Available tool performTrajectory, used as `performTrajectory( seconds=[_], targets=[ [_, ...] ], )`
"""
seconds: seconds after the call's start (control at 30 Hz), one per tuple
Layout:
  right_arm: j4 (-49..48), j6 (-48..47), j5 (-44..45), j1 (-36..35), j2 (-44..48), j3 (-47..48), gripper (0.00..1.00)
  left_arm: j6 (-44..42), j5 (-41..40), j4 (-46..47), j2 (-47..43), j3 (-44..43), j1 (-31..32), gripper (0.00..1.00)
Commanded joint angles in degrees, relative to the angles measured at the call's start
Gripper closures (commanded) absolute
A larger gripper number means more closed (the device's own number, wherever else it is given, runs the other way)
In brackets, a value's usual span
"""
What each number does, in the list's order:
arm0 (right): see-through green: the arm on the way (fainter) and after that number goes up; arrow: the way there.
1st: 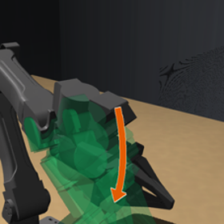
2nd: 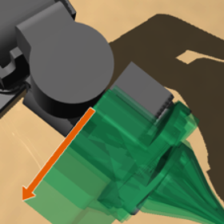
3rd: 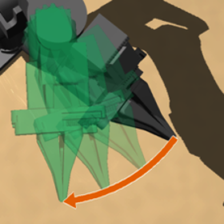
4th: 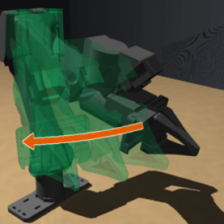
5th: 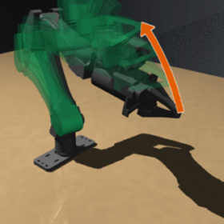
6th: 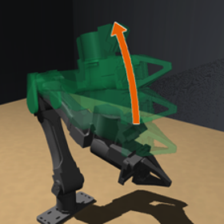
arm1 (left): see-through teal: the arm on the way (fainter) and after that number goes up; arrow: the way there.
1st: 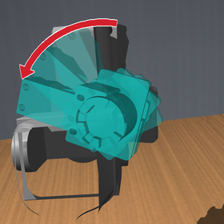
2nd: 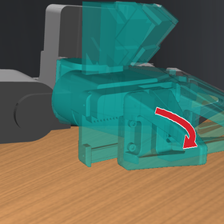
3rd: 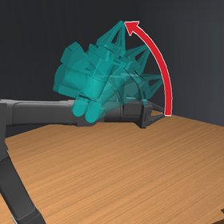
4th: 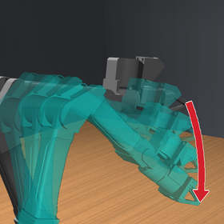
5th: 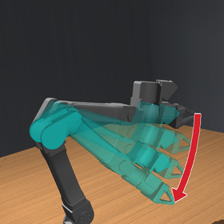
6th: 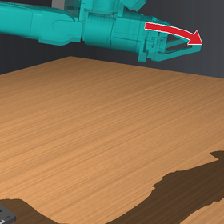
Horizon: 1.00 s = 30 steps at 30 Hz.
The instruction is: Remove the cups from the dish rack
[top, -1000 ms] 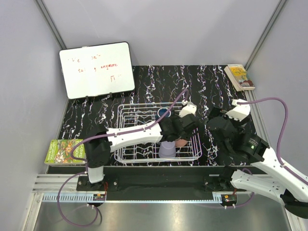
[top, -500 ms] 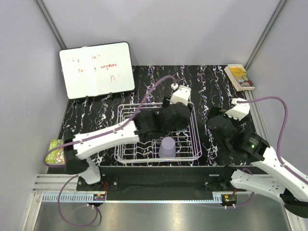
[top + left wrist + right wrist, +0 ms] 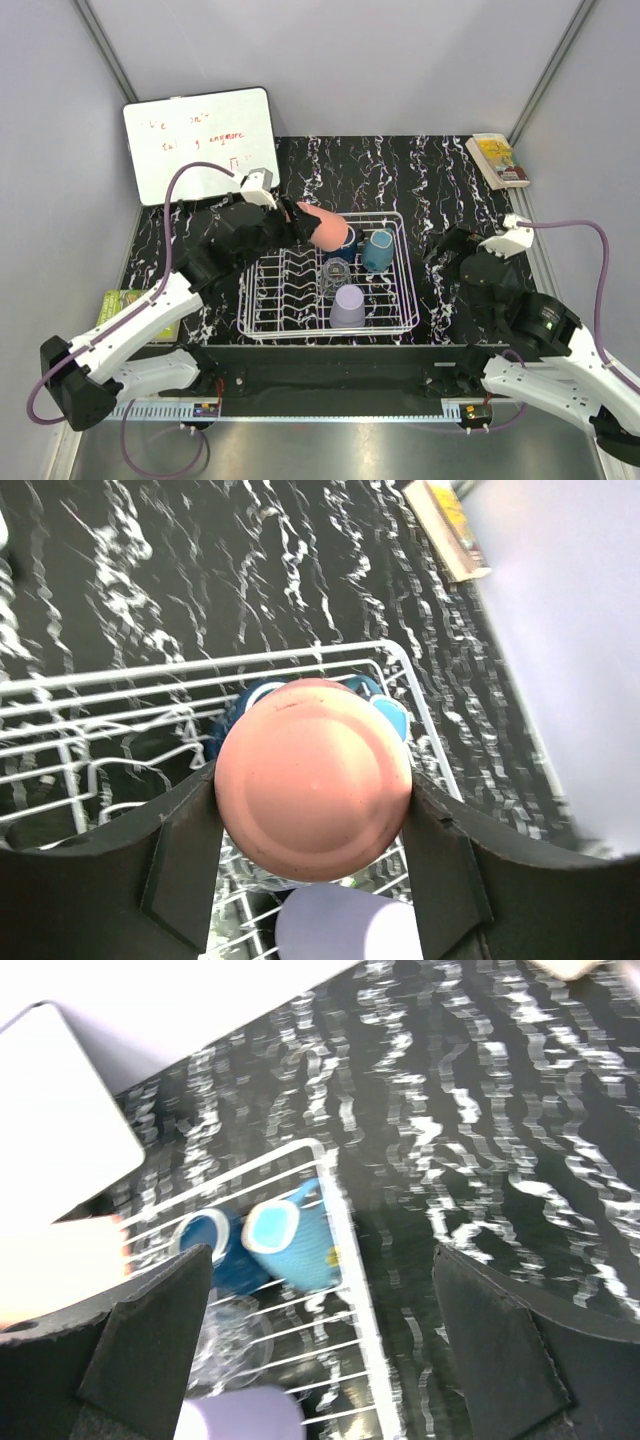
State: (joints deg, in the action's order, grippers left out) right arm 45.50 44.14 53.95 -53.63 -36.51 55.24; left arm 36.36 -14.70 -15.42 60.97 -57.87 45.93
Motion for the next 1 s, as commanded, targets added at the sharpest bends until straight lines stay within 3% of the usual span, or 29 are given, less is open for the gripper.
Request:
performTrajectory(
  seconds=[0.0,0.13,0.3,0.4,0.5,0.97],
  targets=[
    [-10.16,-6.17,-8.85,-0.43,-1.89,-0.14,0.00,7.14,18.64,19.71,-3.66,6.95,-5.66,1.00],
    [-14.37,-8.81,-16.23,-0.43,-3.83,-0.39,0.00,10.83,28.48,33.47,-4.19,12.58,-9.63,1.00],
    [-19.38,-8.37,-18.87,-0.43,-4.10,-2.24,0.00,19.35,38.85,52.01,-4.28,19.53,-14.90,1.00],
    [-28.07,-9.95,-24.92,-0.43,-1.55,-5.40,0.02,25.50,44.74,65.36,-2.71,23.84,-17.54,1.00],
    [-33.71,-10.04,-27.93,-0.43,-0.58,-7.08,0.02,29.03,48.01,72.01,-1.03,26.05,-18.25,1.00],
    [-43.11,-9.95,-39.97,-0.43,-11.81,-3.21,0.00,25.60,49.15,64.29,-2.70,24.82,-18.25,1.00]
  ],
)
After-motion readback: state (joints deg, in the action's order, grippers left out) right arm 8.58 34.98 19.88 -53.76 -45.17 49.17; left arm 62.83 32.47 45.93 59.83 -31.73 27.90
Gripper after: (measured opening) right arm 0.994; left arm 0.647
